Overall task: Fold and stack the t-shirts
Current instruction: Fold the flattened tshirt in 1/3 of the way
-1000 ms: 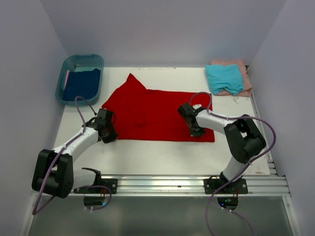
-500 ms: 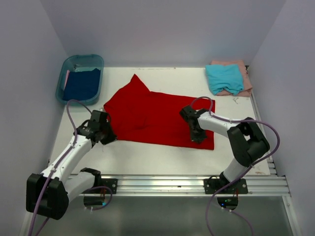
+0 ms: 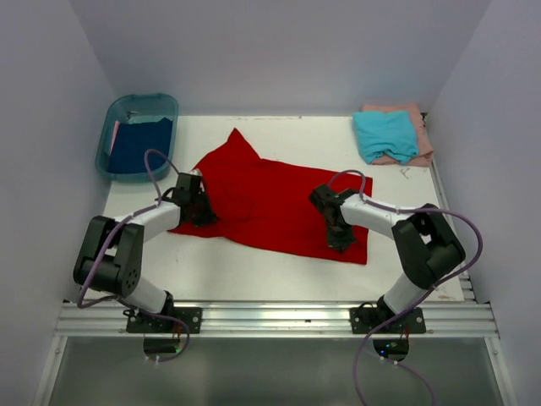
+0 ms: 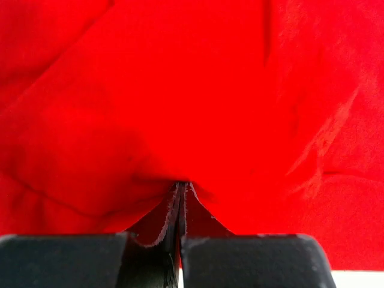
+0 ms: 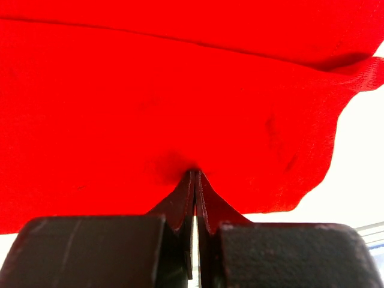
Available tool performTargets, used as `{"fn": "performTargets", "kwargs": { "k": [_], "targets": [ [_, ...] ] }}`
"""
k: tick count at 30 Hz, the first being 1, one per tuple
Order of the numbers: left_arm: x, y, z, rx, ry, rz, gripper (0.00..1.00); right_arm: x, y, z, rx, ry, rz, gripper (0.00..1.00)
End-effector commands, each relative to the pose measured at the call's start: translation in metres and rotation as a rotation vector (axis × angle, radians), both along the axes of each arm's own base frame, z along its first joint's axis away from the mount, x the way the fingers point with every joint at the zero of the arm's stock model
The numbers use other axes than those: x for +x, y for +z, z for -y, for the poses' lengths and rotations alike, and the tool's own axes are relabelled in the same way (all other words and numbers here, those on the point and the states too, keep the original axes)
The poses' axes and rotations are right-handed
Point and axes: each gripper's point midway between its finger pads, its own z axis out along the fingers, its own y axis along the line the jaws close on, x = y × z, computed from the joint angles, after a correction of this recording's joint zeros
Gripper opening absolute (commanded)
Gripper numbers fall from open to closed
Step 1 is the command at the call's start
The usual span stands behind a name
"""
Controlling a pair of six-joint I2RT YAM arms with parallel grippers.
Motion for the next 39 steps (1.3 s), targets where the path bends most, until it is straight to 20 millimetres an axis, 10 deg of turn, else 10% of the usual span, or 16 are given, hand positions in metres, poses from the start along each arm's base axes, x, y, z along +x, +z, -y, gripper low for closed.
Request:
{"fn": "performTargets", "kwargs": {
  "k": [1, 11, 23, 29, 35, 39],
  "targets": [
    [0.017, -0.012, -0.001, 0.037, -0.013, 0.036, 0.0, -0.045, -0.023, 0.001, 0.011, -0.053, -0.153, 0.0],
    [-0.062, -0.02, -0.032, 0.121, 0.105, -0.163, 0.0, 0.018, 0.037, -0.007, 0.006, -0.074, 0.135, 0.0],
    [-0.11, 0.015, -0.034, 0.049, 0.155, -0.167, 0.0, 0.045, 0.015, -0.018, -0.047, -0.058, 0.111, 0.0],
    [-0.08, 0.053, -0.021, -0.016, 0.114, -0.02, 0.0, 0.042, 0.012, -0.014, -0.067, -0.064, 0.106, 0.0],
    [0.01, 0.131, -0.02, 0.013, 0.118, 0.304, 0.01, 0.041, 0.02, -0.015, -0.027, -0.064, 0.14, 0.0],
    [0.075, 0.167, -0.037, 0.097, 0.237, 0.449, 0.27, 0.046, 0.031, -0.03, 0.061, 0.0, 0.157, 0.0]
  ]
}}
